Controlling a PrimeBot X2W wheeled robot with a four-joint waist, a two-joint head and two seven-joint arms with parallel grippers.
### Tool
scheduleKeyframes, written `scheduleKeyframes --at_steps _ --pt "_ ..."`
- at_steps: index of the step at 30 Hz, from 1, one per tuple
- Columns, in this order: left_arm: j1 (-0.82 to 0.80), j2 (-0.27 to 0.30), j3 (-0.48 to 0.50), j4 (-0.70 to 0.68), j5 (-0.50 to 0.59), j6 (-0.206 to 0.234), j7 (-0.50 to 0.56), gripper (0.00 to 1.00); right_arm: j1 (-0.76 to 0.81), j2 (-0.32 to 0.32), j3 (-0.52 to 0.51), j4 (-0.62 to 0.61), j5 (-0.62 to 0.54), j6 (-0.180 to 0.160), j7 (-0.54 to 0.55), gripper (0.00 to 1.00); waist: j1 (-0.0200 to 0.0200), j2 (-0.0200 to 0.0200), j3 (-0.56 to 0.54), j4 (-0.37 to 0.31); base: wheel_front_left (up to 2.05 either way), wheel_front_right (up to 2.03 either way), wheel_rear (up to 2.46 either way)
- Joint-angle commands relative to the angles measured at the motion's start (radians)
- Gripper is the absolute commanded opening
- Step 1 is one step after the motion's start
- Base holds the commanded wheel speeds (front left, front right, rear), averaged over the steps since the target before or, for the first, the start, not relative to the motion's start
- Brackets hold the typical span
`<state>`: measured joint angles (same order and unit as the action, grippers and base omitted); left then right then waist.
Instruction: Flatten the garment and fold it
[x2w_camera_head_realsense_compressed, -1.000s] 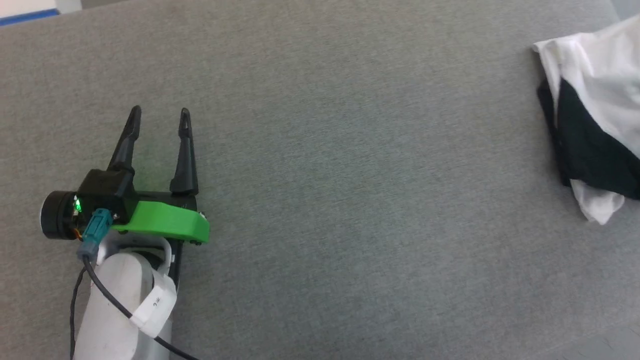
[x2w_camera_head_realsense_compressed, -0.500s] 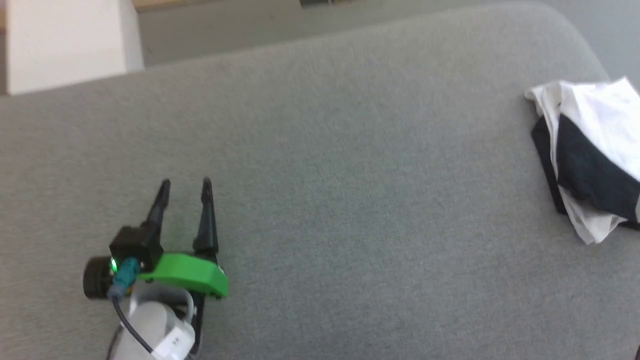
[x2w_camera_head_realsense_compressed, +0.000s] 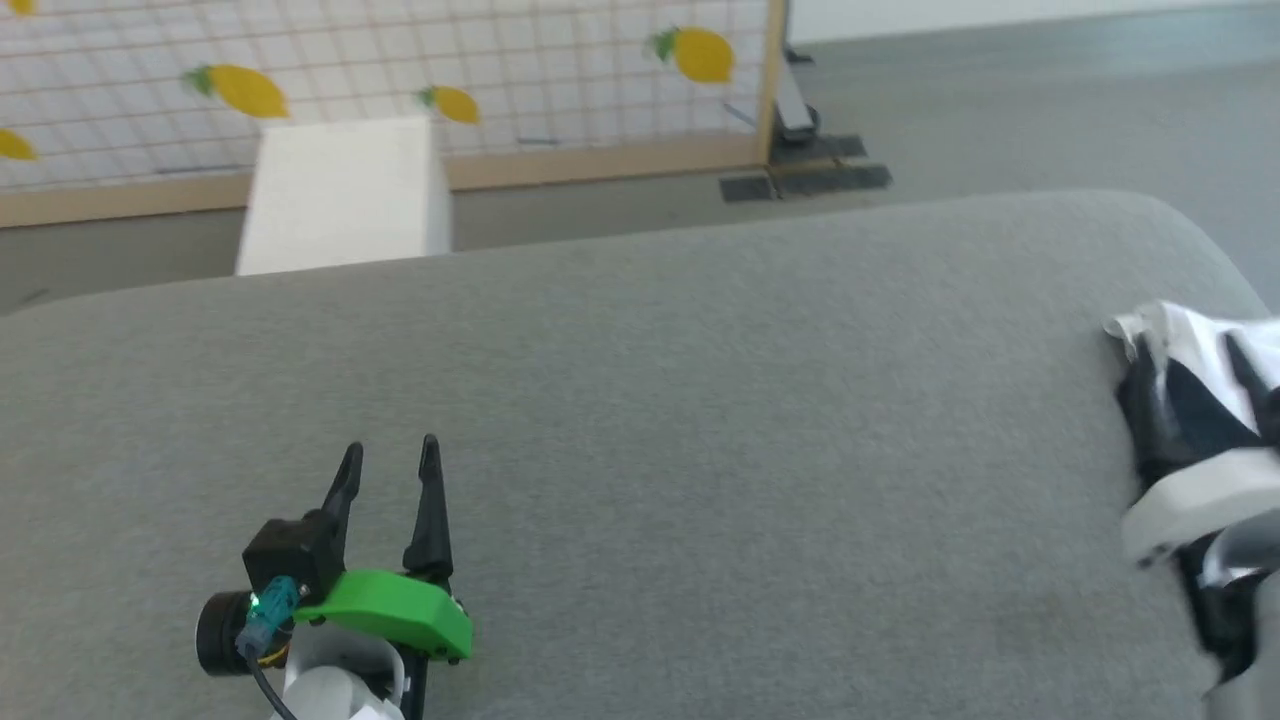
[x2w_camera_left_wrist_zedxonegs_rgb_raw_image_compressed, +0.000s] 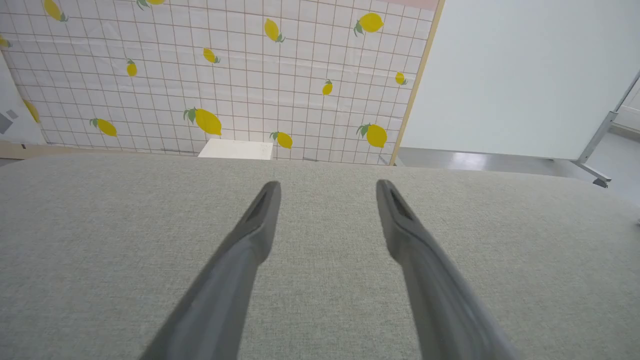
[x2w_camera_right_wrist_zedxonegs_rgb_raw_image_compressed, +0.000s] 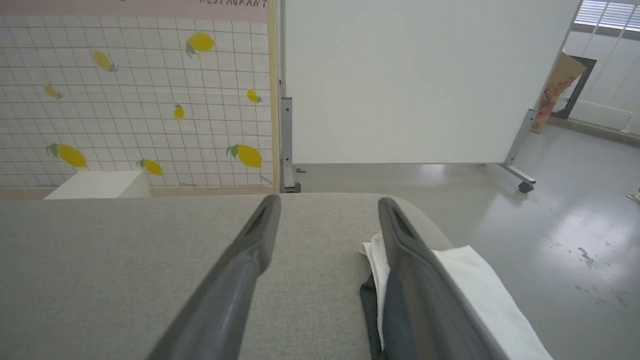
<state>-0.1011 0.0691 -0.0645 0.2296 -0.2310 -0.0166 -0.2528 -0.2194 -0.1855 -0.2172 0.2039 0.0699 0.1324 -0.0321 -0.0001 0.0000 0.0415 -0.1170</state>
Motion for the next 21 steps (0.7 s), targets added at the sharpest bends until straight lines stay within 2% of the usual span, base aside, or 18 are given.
scheduleKeyframes --at_steps 1,9,21 --pt "0.014 -0.002 0.000 0.007 -0.009 0.004 -0.007 1.00 0.045 0.022 0.023 -0.041 0.014 -0.002 -0.011 1.00 0.0001 0.0000 -0.067 0.074 0.00 0.00 0.00" --pt "0.025 -0.005 -0.006 0.029 -0.021 -0.001 -0.008 1.00 0.170 0.089 0.109 -0.171 0.035 -0.002 -0.069 1.00 0.0001 0.0000 -0.073 0.116 0.00 0.00 0.00" --pt "0.070 -0.011 -0.020 0.031 -0.022 -0.006 -0.009 1.00 0.270 0.134 0.122 -0.195 0.020 -0.002 -0.116 1.00 0.0001 0.0000 -0.092 0.146 0.00 0.00 0.00"
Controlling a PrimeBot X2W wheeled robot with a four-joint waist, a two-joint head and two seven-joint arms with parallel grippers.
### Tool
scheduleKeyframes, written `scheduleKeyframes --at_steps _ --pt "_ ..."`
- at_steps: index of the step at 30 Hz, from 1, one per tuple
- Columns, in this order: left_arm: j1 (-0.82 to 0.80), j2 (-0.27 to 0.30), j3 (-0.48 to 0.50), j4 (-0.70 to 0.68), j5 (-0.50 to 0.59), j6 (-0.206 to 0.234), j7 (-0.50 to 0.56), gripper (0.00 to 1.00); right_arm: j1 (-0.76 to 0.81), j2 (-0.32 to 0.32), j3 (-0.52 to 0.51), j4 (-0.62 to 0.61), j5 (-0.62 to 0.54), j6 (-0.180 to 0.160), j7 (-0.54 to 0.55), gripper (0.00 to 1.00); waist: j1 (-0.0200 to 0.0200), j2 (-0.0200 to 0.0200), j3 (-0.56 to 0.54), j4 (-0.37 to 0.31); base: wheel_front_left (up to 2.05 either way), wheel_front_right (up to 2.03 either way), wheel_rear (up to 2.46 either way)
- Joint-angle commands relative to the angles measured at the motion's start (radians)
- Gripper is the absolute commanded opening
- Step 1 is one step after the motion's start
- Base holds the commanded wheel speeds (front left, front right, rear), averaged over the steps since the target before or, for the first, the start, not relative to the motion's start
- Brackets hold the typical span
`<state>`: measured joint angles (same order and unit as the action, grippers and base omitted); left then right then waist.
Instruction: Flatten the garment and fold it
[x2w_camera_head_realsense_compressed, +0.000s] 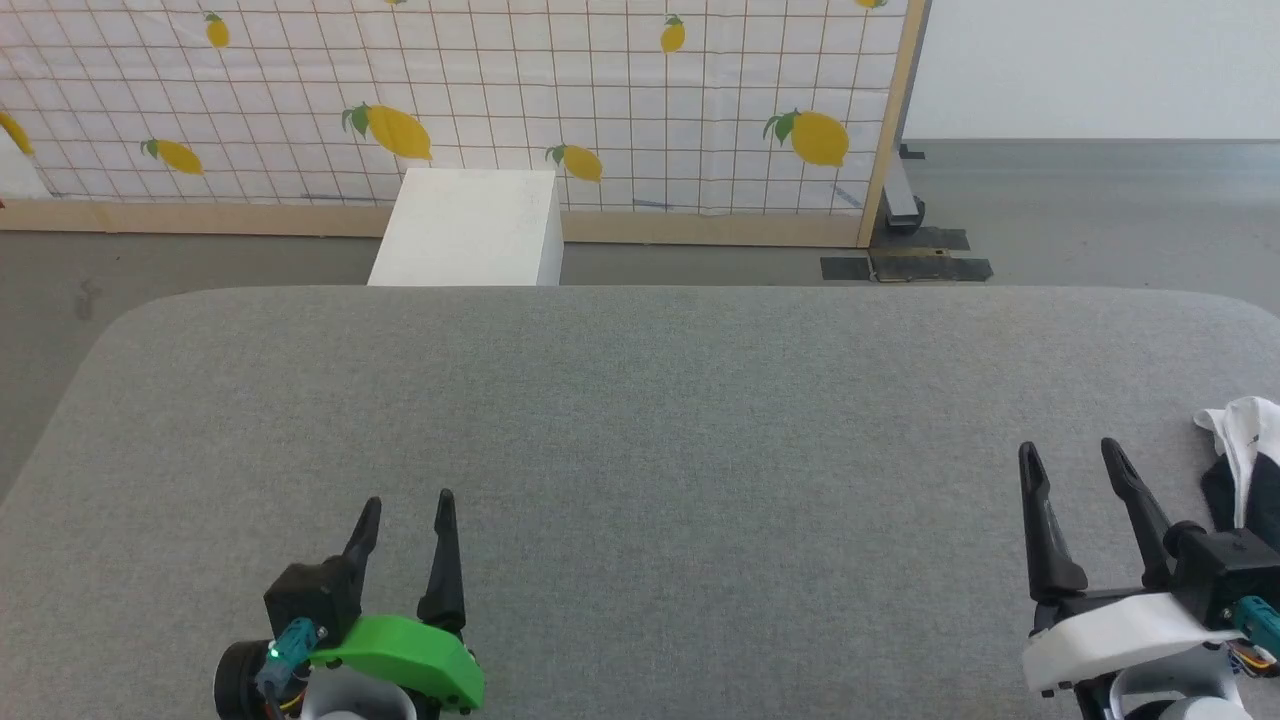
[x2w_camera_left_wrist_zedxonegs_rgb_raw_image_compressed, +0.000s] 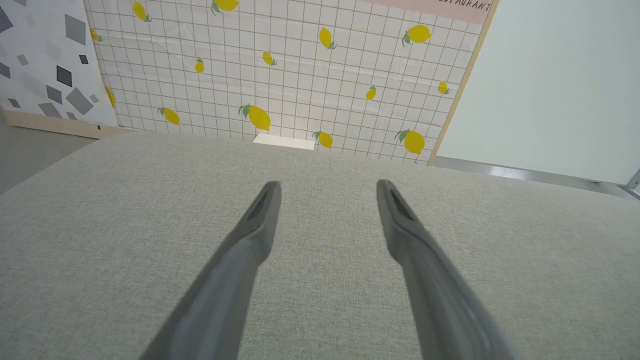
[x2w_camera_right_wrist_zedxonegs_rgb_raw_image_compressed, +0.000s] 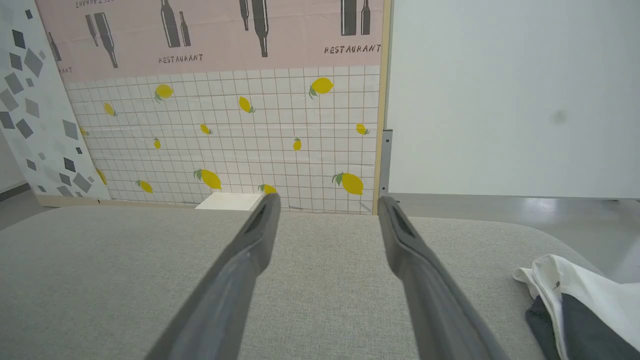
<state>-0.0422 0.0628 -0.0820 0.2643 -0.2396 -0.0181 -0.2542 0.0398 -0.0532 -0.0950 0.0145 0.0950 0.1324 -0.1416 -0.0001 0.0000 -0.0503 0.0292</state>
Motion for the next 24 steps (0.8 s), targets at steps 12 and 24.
scheduleKeyframes --at_steps 12,24 --pt "0.021 -0.010 -0.002 -0.014 -0.014 0.005 -0.008 1.00 0.024 0.003 0.023 0.010 0.027 -0.002 -0.007 1.00 0.0001 0.0000 -0.005 -0.010 0.00 0.00 0.00" --pt "0.007 -0.005 0.003 -0.021 0.009 0.002 0.010 0.00 0.011 0.000 0.024 0.006 0.018 0.000 0.001 0.00 0.0001 0.0000 -0.004 -0.011 0.00 0.00 0.00"
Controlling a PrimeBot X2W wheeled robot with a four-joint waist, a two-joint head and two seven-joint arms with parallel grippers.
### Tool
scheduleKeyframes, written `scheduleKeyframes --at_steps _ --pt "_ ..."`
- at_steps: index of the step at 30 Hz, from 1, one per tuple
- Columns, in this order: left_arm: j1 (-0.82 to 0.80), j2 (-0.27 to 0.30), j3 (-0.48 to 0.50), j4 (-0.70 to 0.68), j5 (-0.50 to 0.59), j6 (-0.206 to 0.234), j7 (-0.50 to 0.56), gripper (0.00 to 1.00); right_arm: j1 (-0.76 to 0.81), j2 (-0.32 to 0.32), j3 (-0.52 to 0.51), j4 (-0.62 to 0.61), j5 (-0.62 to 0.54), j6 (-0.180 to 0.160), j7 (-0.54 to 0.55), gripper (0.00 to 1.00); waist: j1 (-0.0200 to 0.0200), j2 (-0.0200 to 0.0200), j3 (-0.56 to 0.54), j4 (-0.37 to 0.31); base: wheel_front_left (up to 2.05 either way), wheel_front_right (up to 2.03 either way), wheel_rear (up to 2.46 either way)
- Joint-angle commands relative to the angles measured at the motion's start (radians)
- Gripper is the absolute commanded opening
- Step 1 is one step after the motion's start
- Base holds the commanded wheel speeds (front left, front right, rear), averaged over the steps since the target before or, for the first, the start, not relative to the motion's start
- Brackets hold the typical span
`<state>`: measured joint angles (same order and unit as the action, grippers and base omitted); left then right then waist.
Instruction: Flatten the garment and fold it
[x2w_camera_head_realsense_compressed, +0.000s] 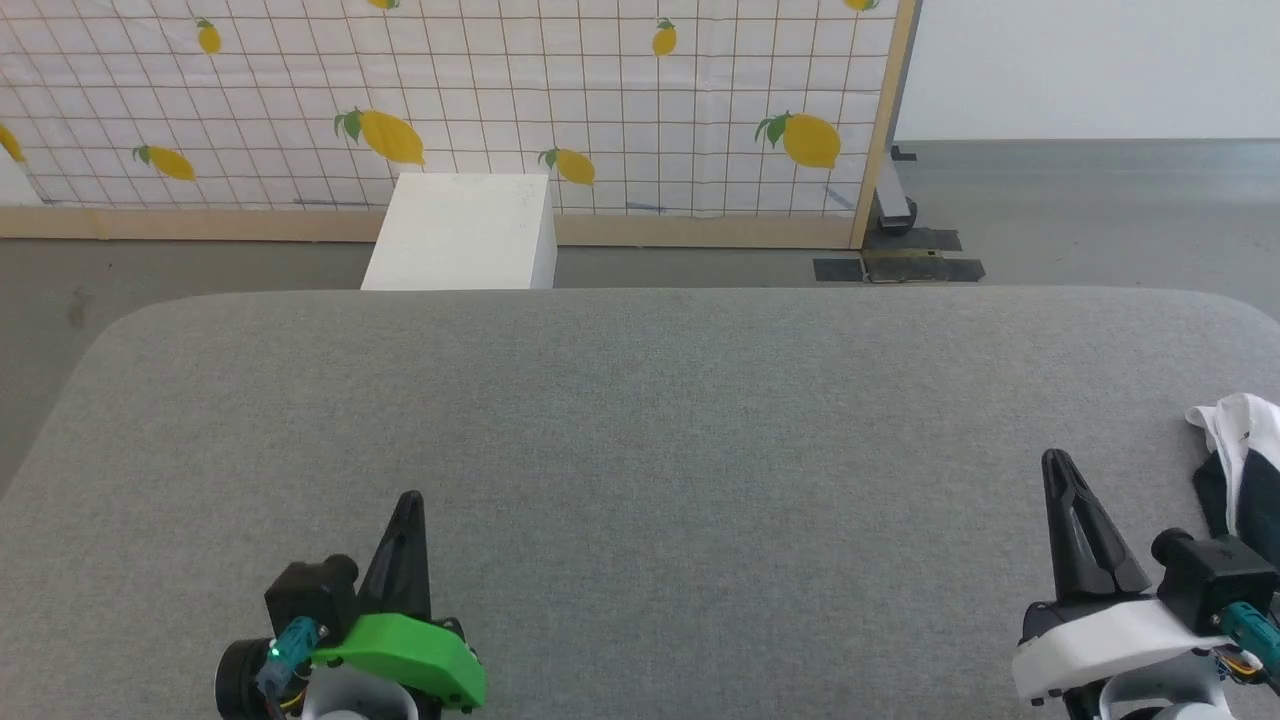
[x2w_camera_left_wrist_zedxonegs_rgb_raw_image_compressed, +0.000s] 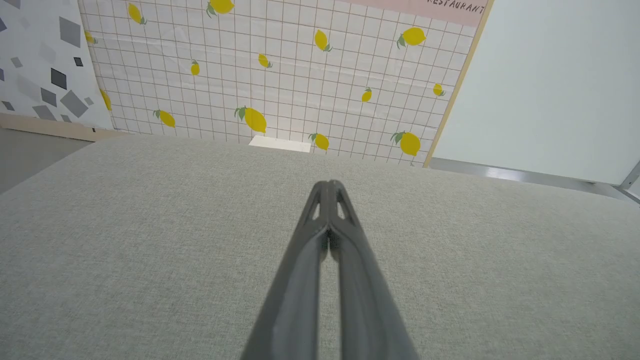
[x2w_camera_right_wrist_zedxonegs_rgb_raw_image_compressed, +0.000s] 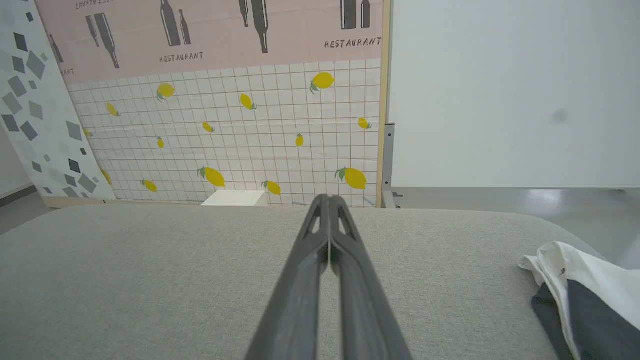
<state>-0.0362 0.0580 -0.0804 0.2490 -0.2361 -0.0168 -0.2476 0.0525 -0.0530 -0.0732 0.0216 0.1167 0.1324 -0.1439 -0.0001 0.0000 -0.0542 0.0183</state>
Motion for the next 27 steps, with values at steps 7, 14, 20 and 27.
scheduleKeyframes --at_steps 7,14,20,27 --pt "0.003 -0.001 0.006 -0.020 0.018 0.001 0.018 0.00 -0.005 0.000 0.006 -0.002 -0.010 0.000 0.011 0.00 0.0001 0.0000 0.003 -0.001 0.00 0.00 0.00" --pt "0.005 -0.001 0.011 -0.034 0.031 0.002 0.032 0.00 -0.008 0.000 0.010 -0.003 -0.017 0.000 0.019 0.00 0.0001 0.0000 0.006 -0.002 0.00 0.00 0.00" --pt "0.007 -0.001 0.014 -0.045 0.043 0.003 0.044 0.00 -0.010 0.001 0.014 -0.004 -0.022 0.000 0.026 0.00 0.0001 0.0000 0.009 -0.003 0.00 0.00 0.00" --pt "0.009 -0.002 0.019 -0.060 0.056 0.004 0.058 0.00 -0.013 0.001 0.018 -0.005 -0.029 0.000 0.034 0.00 0.0001 0.0000 0.012 -0.004 0.00 0.00 0.00"
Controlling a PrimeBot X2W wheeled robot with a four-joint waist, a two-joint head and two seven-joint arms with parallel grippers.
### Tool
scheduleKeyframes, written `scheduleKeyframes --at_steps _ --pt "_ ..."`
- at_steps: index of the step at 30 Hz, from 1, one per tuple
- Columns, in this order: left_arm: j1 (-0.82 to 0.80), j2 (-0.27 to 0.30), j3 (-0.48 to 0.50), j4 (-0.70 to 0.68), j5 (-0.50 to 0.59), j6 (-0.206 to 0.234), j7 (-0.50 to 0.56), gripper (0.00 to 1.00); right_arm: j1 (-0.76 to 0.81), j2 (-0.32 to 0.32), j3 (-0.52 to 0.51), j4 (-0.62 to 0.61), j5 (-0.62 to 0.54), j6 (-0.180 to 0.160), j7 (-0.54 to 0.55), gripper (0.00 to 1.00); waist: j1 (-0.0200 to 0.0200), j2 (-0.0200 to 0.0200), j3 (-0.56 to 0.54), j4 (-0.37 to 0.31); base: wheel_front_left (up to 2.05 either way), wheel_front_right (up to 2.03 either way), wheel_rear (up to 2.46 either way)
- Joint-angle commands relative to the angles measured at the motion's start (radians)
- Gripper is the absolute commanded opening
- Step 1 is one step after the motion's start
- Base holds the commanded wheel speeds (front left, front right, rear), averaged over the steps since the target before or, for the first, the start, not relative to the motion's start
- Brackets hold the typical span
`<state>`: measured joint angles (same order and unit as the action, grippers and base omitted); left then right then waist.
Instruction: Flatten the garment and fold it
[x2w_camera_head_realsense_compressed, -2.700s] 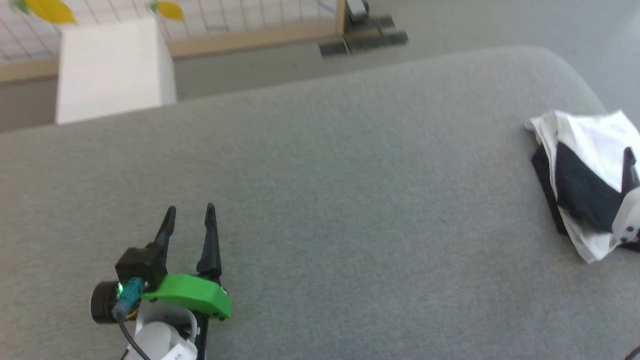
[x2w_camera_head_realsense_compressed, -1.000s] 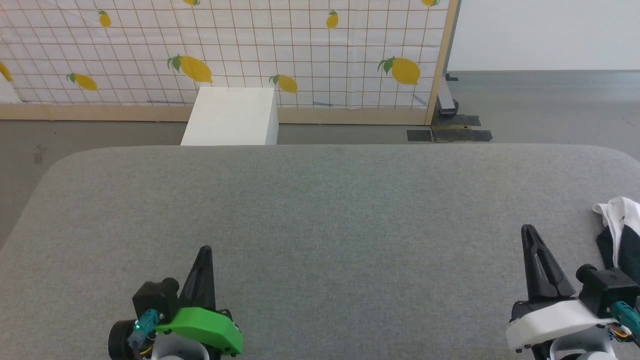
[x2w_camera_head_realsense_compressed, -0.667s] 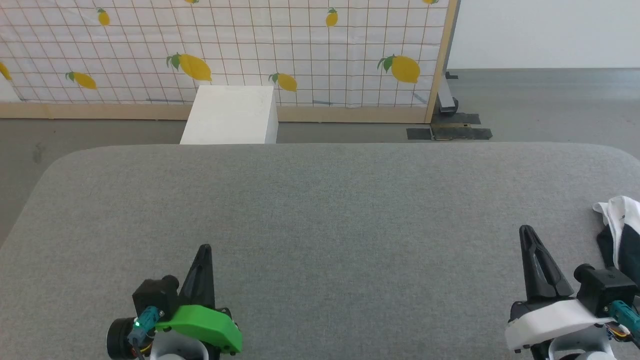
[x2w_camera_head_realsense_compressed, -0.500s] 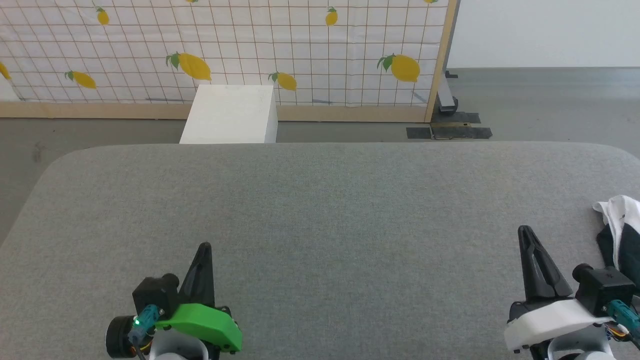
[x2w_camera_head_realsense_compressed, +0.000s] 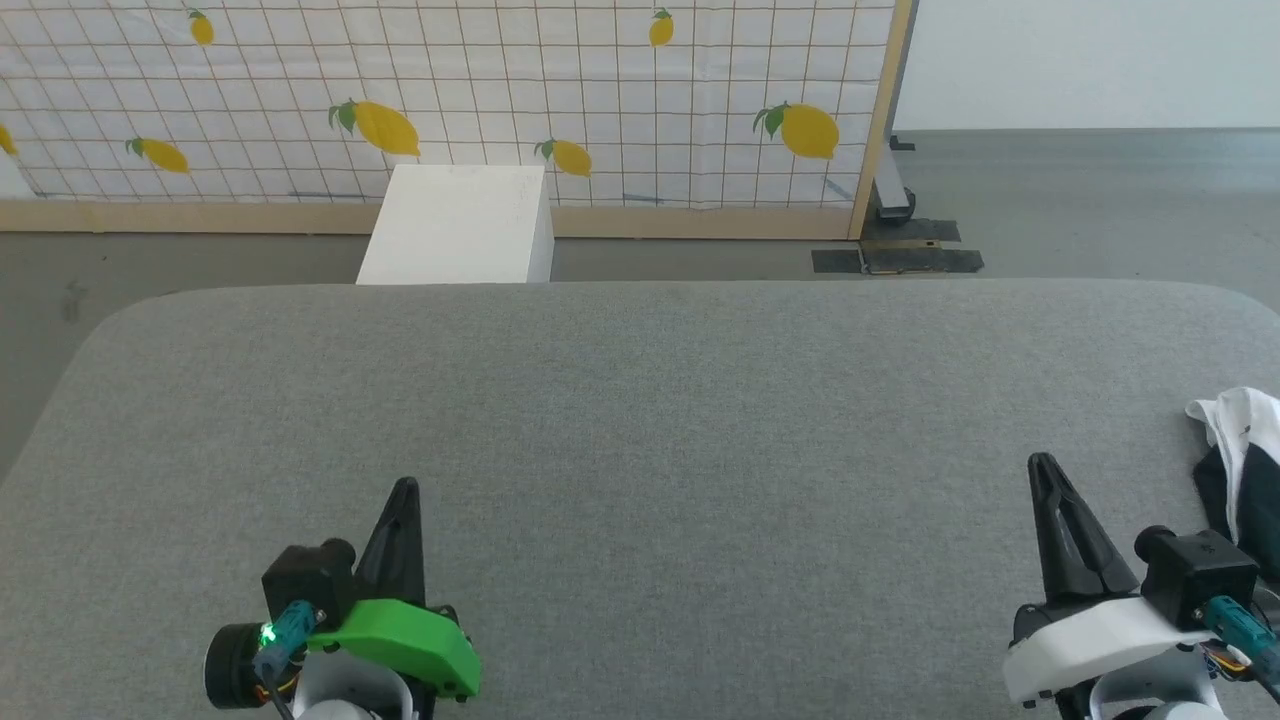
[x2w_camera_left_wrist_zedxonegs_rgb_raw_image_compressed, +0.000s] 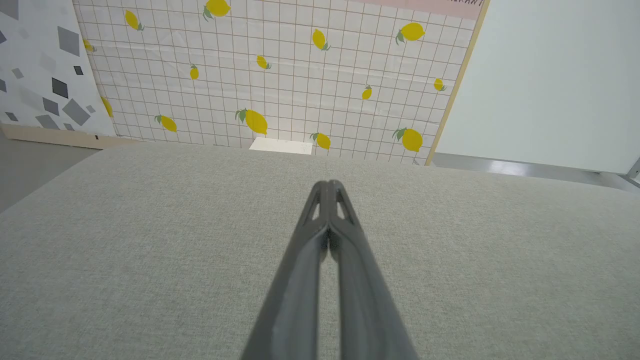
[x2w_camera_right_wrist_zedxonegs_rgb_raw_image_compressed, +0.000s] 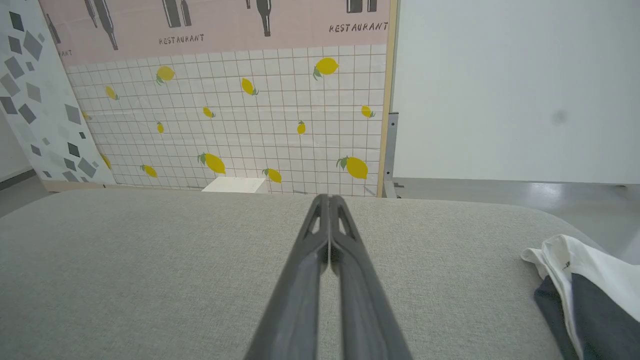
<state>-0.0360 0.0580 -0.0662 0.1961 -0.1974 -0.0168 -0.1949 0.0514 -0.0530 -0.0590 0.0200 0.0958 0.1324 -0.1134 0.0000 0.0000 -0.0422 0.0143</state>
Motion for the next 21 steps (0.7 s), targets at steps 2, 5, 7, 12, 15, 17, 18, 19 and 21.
scheduleKeyframes --at_steps 2,5,7,12,15,17,18,19,21 --pt "0.009 -0.002 0.006 -0.011 0.021 0.004 0.009 0.00 -0.013 0.001 0.005 -0.004 -0.010 0.000 0.006 0.00 0.0000 0.0000 0.001 0.000 0.00 0.00 0.00" --pt "0.010 -0.002 0.008 -0.017 0.027 0.005 0.015 0.00 -0.014 0.001 0.007 -0.005 -0.012 0.000 0.010 0.00 0.0000 0.0000 0.002 -0.001 0.00 0.00 0.00" --pt "0.011 -0.002 0.009 -0.021 0.031 0.005 0.019 0.00 -0.015 0.001 0.008 -0.005 -0.014 -0.001 0.012 0.00 0.0000 0.0000 0.003 -0.001 0.00 0.00 0.00" --pt "0.012 -0.003 0.013 -0.033 0.042 0.006 0.031 0.00 -0.017 0.001 0.011 -0.006 -0.020 -0.001 0.019 0.00 0.0000 0.0000 0.006 -0.002 0.00 0.00 0.00" --pt "0.013 -0.003 0.015 -0.038 0.047 0.006 0.037 0.00 -0.018 0.001 0.013 -0.006 -0.022 -0.001 0.022 0.00 0.0000 0.0000 0.007 -0.002 0.00 0.00 0.00" --pt "0.014 -0.003 0.016 -0.042 0.051 0.007 0.041 0.00 -0.019 0.001 0.014 -0.007 -0.024 -0.001 0.024 0.00 0.0000 0.0000 0.008 -0.003 0.00 0.00 0.00" --pt "0.014 -0.003 0.017 -0.044 0.053 0.007 0.043 0.00 -0.020 0.001 0.015 -0.007 -0.025 -0.001 0.026 0.00 0.0000 0.0000 0.009 -0.003 0.00 0.00 0.00" --pt "0.014 -0.003 0.018 -0.046 0.055 0.007 0.045 0.00 -0.020 0.001 0.015 -0.007 -0.026 -0.001 0.027 0.00 0.0000 0.0000 0.009 -0.003 0.00 0.00 0.00" --pt "0.015 -0.003 0.019 -0.050 0.059 0.007 0.048 0.00 -0.021 0.001 0.016 -0.008 -0.028 -0.001 0.029 0.00 0.0000 0.0000 0.010 -0.003 0.00 0.00 0.00"
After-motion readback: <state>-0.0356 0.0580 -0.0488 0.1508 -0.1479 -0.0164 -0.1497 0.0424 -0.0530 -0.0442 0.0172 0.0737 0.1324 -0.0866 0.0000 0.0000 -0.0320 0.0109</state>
